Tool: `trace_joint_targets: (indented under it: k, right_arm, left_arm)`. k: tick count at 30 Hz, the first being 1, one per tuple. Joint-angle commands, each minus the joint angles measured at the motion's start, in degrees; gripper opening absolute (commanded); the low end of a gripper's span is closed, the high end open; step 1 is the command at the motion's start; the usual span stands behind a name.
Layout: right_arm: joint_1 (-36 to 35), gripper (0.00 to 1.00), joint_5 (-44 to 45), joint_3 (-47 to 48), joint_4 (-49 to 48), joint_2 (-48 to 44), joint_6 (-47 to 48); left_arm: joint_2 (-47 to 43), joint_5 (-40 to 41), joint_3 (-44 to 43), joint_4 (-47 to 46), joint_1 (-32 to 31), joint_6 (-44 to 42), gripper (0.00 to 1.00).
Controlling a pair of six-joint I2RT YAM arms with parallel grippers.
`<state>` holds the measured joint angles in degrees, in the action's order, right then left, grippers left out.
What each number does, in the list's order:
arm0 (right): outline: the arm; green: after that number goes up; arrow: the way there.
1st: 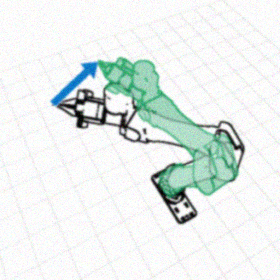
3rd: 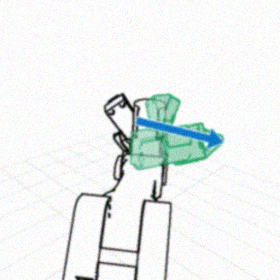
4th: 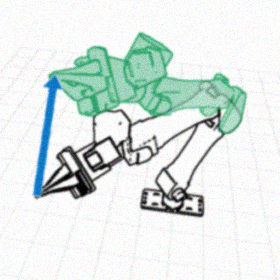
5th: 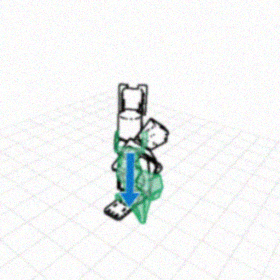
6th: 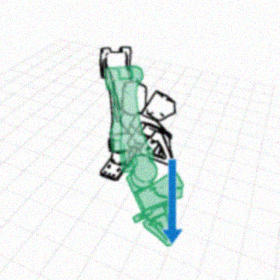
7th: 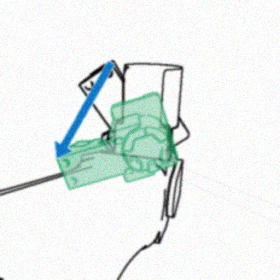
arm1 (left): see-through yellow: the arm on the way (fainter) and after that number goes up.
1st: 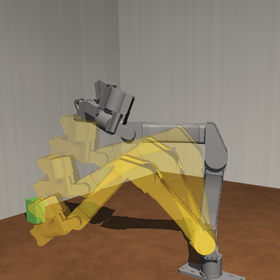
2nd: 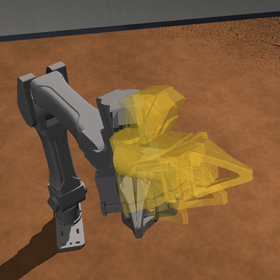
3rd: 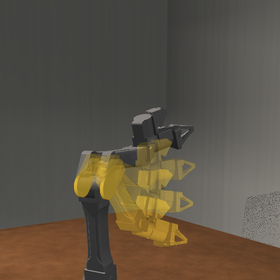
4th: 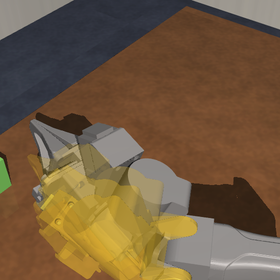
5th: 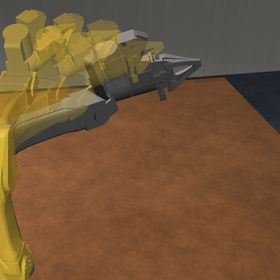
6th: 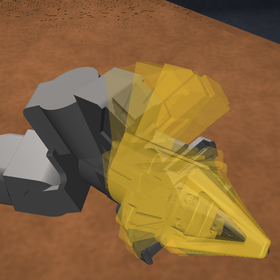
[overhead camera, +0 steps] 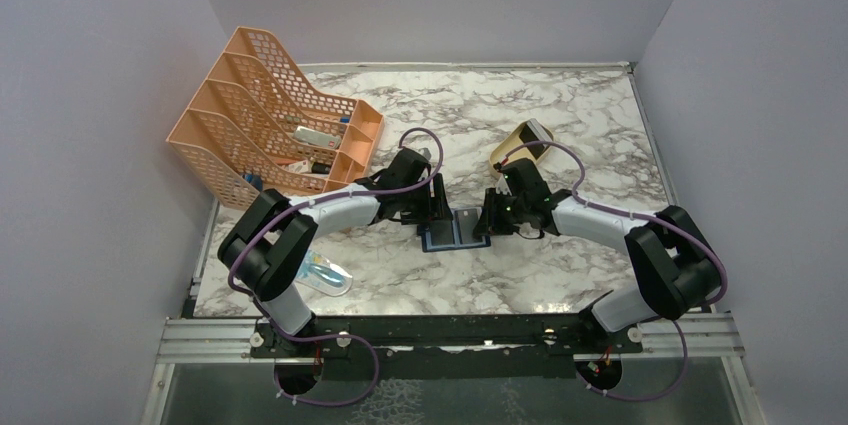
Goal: Put the credit cards into the card holder
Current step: Turn over the card slot in the card holder.
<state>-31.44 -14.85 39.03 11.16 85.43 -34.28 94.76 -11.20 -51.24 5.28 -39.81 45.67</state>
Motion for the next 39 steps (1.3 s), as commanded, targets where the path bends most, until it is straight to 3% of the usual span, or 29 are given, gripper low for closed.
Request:
trace_joint_targets:
  k: [1,15,39]
  right_arm:
    - [-0.16,0.19,2.55,-1.58,0.61,-0.16,0.09]
    - [-0.2,0.18,2.33,-1.75,0.27,-0.49,-0.04]
    - [-0.2,0.2,2.54,-3.0,-0.75,-3.21,-0.35]
  left_arm:
    - [-1.59,1.45,0.4,1.61,0.26,-0.67,0.67]
    - [-0.99,1.32,0.65,0.33,0.22,-0.03,0.67]
    - [-2.72,-14.13,2.72,-17.29,0.09,8.72,0.64]
